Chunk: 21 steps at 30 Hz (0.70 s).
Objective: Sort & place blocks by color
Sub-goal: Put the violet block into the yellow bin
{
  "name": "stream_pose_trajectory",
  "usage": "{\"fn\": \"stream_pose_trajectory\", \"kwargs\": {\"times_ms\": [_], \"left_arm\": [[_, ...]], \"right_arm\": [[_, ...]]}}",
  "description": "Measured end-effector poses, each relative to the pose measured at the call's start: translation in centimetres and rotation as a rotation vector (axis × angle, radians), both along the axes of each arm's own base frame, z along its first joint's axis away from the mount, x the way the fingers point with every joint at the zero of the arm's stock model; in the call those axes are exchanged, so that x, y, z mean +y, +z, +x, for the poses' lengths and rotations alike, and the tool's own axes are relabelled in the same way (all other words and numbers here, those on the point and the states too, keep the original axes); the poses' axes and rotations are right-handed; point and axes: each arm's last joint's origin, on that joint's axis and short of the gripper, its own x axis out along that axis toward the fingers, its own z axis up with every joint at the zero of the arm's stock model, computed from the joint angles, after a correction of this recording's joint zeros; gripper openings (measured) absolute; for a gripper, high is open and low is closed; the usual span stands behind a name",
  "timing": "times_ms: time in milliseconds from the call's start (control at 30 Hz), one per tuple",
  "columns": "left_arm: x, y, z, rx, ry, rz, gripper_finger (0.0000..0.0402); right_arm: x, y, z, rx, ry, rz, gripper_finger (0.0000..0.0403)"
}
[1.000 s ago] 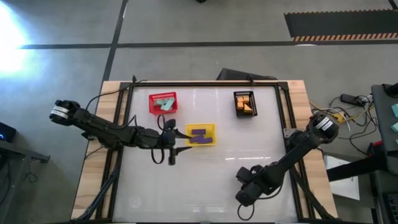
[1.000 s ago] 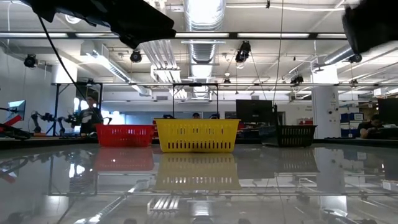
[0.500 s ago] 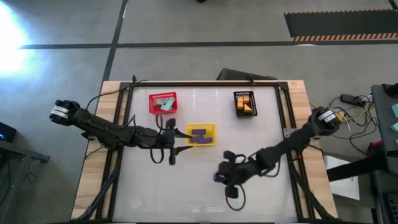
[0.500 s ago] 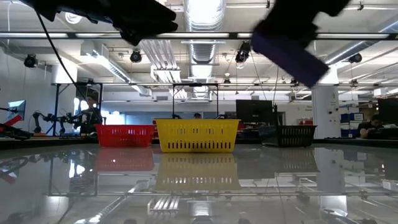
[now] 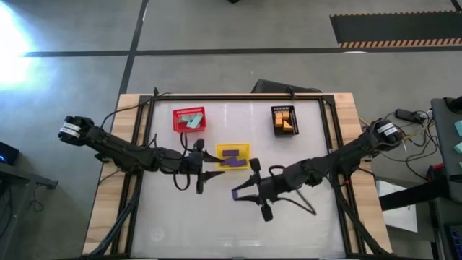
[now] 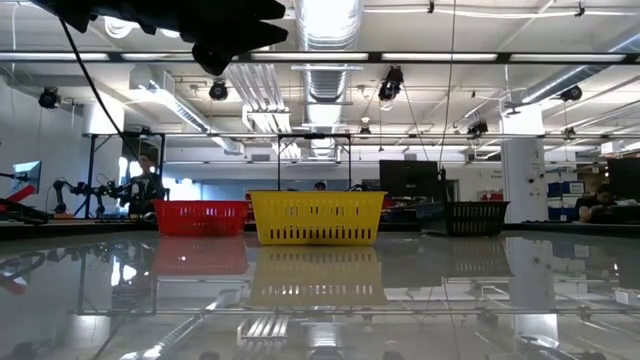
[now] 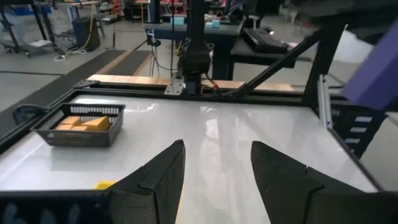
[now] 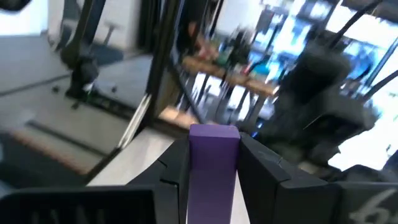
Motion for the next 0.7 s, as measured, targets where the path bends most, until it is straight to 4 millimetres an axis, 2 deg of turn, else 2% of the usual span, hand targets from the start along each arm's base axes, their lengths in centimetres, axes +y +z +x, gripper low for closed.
{"fn": "stream_pose_trajectory", "kwargs": {"times_ms": [300,467,700], "left_arm": [[-1.3,-0.2,1.0,-0.101,-0.036,-0.051,0.0169],[-1.6,-0.4,1.8,-0.15,-0.038,-0.065,0.0169],[-2.7,0.8,2.4,-0.208,-0.067,-0.088,0.0169]], "right_arm": [[-1.1,-1.8,-2.0,-0.13,-0.007,0.082,0.0088],[-2.3,-0.6,-3.1,-0.223,-0.02,0.201,0.0088],[-2.9,-1.0,-4.8,-0.143,-0.019,0.232,0.0088]]}}
